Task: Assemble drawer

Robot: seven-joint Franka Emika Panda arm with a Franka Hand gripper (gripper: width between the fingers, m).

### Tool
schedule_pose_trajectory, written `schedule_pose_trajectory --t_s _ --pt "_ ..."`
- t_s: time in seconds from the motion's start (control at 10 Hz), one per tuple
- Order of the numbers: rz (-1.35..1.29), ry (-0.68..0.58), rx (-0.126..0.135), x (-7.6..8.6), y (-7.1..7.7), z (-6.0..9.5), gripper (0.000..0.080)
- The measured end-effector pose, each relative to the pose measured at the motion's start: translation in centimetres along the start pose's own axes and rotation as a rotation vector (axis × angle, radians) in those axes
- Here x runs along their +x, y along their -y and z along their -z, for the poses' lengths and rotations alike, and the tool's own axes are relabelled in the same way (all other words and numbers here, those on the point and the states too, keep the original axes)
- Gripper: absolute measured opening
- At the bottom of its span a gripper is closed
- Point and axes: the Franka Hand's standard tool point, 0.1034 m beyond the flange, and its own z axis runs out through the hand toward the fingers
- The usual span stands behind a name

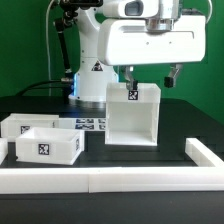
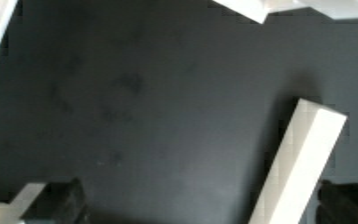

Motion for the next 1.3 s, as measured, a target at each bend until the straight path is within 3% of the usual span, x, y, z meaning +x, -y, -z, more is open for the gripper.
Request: schedule_pose_trajectory --t_s 0.2,0.5,0.8,1.2,1.3 --pt "-0.132 -0.025 -0.009 -1.5 0.6 0.2 0.0650" --pt "-0.212 -0.031 -0.017 -5.3 1.7 0.7 0.0650" --pt "-0.277 -0.006 0.013 -8.7 3.3 0.0 0.0650" --pt "-0.276 -0.007 0.013 -8.4 3.2 -0.1 0.0650" --pt "-0.321 -0.016 0.023 -8.5 3.8 -0.7 0.0650"
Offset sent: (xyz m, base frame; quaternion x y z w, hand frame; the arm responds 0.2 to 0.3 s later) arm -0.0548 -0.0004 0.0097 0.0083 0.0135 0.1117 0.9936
